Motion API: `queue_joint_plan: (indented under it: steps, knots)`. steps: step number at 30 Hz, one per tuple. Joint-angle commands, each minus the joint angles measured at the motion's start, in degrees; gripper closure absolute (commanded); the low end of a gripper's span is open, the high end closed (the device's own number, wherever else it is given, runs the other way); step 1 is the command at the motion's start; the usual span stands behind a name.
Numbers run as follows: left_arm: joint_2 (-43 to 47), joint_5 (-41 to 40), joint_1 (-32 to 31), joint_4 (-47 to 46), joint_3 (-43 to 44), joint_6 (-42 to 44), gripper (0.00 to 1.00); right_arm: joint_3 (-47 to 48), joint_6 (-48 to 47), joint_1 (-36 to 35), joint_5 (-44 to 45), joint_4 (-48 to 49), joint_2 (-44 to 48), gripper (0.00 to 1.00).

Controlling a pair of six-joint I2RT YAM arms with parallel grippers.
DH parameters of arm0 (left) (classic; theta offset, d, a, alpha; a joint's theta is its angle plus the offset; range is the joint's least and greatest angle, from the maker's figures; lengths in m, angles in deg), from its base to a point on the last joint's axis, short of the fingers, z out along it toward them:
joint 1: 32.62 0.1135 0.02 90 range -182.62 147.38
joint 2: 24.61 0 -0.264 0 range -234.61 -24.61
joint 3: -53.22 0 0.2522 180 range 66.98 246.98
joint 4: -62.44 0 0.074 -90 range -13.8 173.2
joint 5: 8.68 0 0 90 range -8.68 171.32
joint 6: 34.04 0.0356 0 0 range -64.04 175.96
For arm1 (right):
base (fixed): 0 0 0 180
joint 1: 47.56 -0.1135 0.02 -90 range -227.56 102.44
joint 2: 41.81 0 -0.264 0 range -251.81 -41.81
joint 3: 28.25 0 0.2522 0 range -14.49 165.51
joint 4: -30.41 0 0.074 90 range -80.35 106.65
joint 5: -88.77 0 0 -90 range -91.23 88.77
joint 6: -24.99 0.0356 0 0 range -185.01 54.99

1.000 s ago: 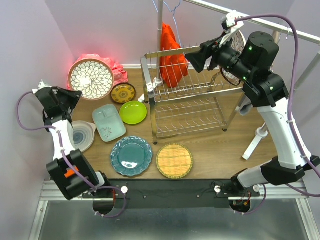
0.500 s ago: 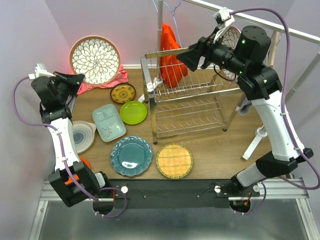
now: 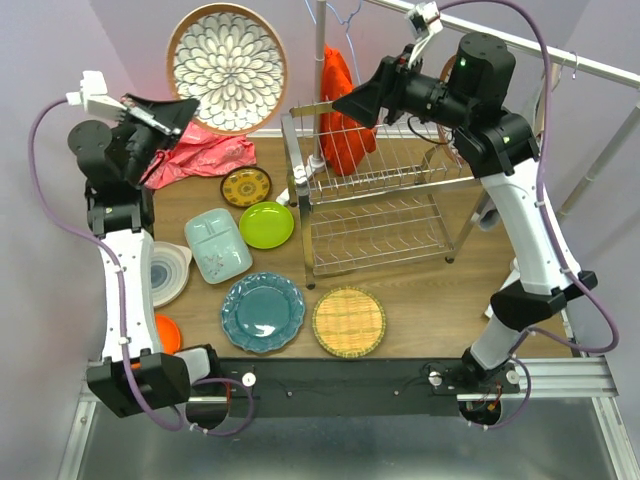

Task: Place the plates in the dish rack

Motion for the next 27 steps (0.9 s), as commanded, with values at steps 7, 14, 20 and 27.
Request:
queue_joint_plan:
  steps: [7, 14, 20, 27]
  knots:
    - [-2.7, -8.8, -14.5, -5.6, 11.0, -2.3, 1.00, 11.0, 10.4, -0.3, -3.1, 0.0, -6.2, 0.23]
    - [-6.6, -14.8, -22.1, -3.5, 16.5, 0.6, 1.00, 11.5, 12.5, -0.3, 3.2, 0.3, -6.1, 0.24]
    - [-8.8, -22.0, -28.6, -1.0, 20.1, 4.5, 1.00, 11.8, 13.0, -0.3, 13.9, 0.3, -6.1, 0.30]
    - [-10.2, -30.0, -34.6, 0.3, 23.4, 7.9, 1.00, 11.8, 14.5, -0.2, 20.8, 0.3, -6.4, 0.49]
